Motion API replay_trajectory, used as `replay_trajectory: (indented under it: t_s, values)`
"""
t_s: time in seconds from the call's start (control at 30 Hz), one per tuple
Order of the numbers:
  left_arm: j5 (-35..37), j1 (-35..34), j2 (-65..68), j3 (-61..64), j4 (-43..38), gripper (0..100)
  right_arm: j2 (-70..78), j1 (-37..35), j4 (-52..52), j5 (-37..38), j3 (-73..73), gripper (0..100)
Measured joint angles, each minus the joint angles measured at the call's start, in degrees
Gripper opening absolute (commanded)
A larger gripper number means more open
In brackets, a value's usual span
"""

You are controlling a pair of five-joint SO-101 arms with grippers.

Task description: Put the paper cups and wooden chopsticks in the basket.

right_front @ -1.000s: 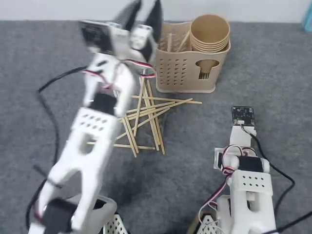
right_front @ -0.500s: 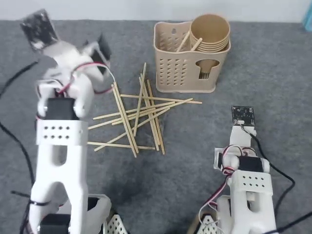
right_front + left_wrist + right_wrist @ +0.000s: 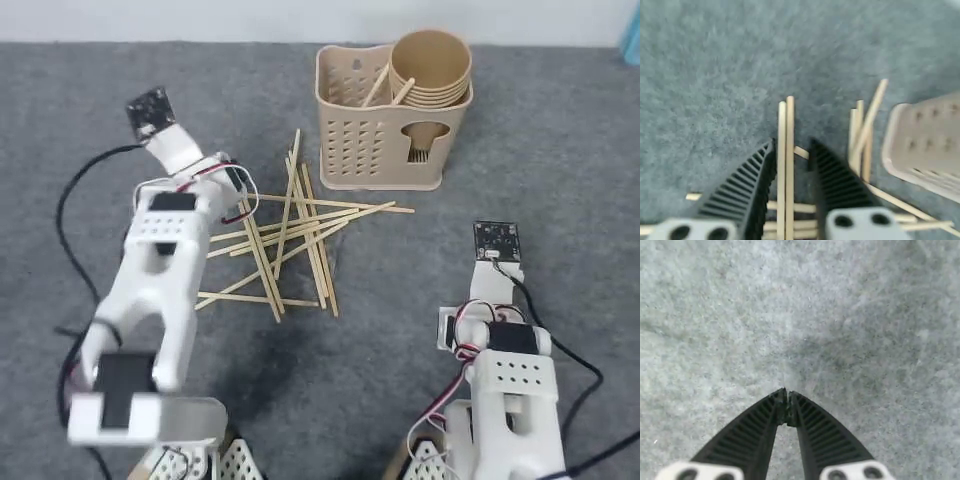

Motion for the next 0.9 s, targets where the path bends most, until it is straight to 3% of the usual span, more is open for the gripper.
replay_trajectory:
  t_s: [0.27,0.63,0.9]
  values:
    - [0.5,-0.3,18.2,-12.0,0.1,6,0.0,0.0,0.0,0.0,0.0,0.9]
    - [3.0,-0.3,26.6,-21.9,4.3,6,0.0,0.0,0.0,0.0,0.0,0.9]
    - [5.3,-0.3,33.1,-30.9,15.1,6,0.0,0.0,0.0,0.0,0.0,0.9]
